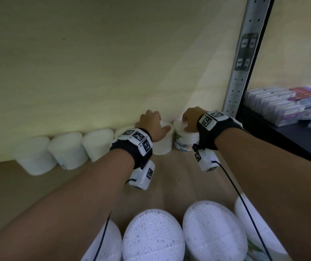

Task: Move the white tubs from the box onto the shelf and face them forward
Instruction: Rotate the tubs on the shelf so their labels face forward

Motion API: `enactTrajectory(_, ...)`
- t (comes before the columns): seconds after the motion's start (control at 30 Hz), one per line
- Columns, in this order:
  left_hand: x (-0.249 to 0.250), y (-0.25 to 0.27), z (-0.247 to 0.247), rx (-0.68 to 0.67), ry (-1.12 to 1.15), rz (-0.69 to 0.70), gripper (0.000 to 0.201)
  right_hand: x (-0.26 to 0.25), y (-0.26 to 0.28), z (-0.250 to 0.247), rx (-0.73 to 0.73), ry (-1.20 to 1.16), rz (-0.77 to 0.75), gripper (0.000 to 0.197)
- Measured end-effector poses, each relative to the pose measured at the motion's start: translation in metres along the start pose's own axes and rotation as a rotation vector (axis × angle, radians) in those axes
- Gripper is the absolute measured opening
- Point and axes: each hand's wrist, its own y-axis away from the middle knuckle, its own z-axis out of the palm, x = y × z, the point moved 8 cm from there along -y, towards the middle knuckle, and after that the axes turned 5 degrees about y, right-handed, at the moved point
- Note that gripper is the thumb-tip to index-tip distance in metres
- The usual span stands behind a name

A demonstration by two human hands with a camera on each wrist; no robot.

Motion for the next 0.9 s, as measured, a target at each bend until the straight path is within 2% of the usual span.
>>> enactTrajectory(0.07, -0.0030, -0.0015, 0.0068, -0.011, -0.094, -0.024, 0.057, 0.0000, -0.0004, 0.0011, 0.010, 0.006, -0.005, 0.039)
enactTrajectory(0.2, -0.0040, -0.0039, 0.0092, 0.014, -0.103, -0.004, 0.053, 0.0019, -0.0012, 0.0022, 0.017, 0.000, -0.007, 0.038)
enactTrajectory(0.47, -0.0029, -0.0048, 0.0101, -0.172, 0.018, 0.060, 0.041, 0.0009, -0.0004, 0.0003, 0.026, -0.036, 0.000, 0.038)
enactTrajectory(0.63, 0.0013, 0.0035, 0.0091, -0.255, 0.096, 0.090, 0.049, 0.0015, 0.0019, 0.0005, 0.025, -0.045, 0.005, 0.038)
enactTrajectory(0.73, 0.0018, 0.0021, 0.0070, -0.156, 0.124, 0.078, 0.034, 0.0009, 0.0021, 0.0012, 0.027, -0.052, 0.010, 0.037)
enactTrajectory(0.83, -0.0023, -0.0002, 0.0027, 0.028, 0.035, 0.026, 0.041, 0.0011, 0.0017, -0.0001, 0.030, -0.063, 0.031, 0.036)
enactTrajectory(0.9, -0.0039, 0.0003, 0.0045, 0.072, -0.033, -0.006, 0.047, 0.0008, 0.0026, -0.0014, 0.028, -0.062, 0.033, 0.036)
